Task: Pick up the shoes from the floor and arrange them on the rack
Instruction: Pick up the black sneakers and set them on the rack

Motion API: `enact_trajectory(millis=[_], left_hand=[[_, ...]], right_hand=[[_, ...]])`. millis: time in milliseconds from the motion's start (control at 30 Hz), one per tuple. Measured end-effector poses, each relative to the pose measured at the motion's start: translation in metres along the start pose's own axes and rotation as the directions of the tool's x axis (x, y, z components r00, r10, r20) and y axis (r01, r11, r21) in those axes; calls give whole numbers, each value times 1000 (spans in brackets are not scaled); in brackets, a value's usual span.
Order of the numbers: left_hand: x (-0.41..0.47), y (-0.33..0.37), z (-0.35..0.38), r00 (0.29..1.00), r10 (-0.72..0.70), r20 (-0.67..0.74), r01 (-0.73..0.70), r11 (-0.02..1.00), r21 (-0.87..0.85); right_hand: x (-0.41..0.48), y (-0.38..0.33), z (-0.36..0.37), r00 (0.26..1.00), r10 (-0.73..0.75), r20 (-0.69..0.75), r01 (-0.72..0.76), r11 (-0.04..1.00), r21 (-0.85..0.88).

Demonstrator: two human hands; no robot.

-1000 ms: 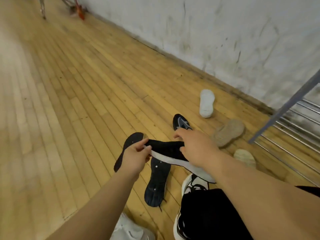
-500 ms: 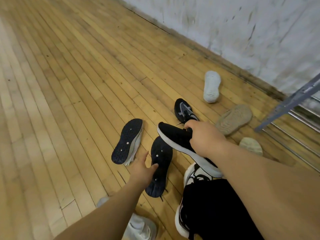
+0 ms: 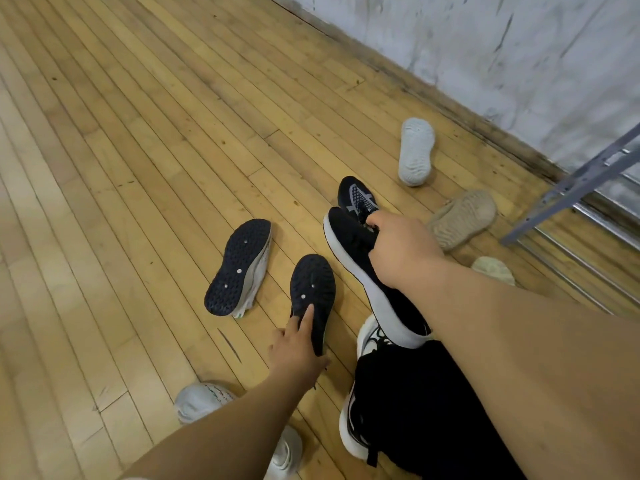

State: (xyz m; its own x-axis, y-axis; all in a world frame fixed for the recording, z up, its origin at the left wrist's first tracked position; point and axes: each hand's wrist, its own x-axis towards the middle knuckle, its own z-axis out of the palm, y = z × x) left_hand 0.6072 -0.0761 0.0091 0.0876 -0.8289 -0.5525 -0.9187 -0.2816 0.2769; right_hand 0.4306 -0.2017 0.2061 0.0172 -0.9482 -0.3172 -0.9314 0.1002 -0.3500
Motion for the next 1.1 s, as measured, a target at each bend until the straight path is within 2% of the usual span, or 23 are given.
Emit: enact_trajectory(millis=[67,167,233,300,367,567,700,800,900,1033,1100], left_hand=[[0,4,6,1000,-9,-4,9,998,66],[1,7,2,1000,-9,-25,9,1000,18],[3,1,-8,998,55,-15,-57,985,-161],[3,-12,-22,992,124,-13,-119,903,-413],[6,-29,-31,991,130,-11,-116,844,-523],[14,-49,-36,996,64,60,-23,851,-525],[11,-43,-44,998,-56,-24,32,816,-577],[12,-36,-59,994,-103,-20,53,658,-751],[9,-15,-87,997,-63,-34,1,492,-871],[-4,37,-150,984,48,-172,-177,398,-900],[-15,70,-186,957,128,-259,-289,378,-880]], right_hand=[[1,0,1,1000,9,-1,-9,1000,11],[1,2,0,999,43,19,-44,999,17],[1,2,-3,997,70,29,-71,997,27],[1,1,-6,996,85,25,-86,996,34],[1,1,-8,995,97,24,-97,994,39],[-3,-4,-10,994,85,72,-86,996,7],[-2,-4,-6,993,79,87,-82,996,33],[-3,-6,-12,991,81,104,-90,993,76],[-4,-2,-28,995,80,56,-89,982,169],[-10,-3,-71,996,78,-54,-60,960,273],[-15,-1,-110,981,129,-144,-67,925,375]])
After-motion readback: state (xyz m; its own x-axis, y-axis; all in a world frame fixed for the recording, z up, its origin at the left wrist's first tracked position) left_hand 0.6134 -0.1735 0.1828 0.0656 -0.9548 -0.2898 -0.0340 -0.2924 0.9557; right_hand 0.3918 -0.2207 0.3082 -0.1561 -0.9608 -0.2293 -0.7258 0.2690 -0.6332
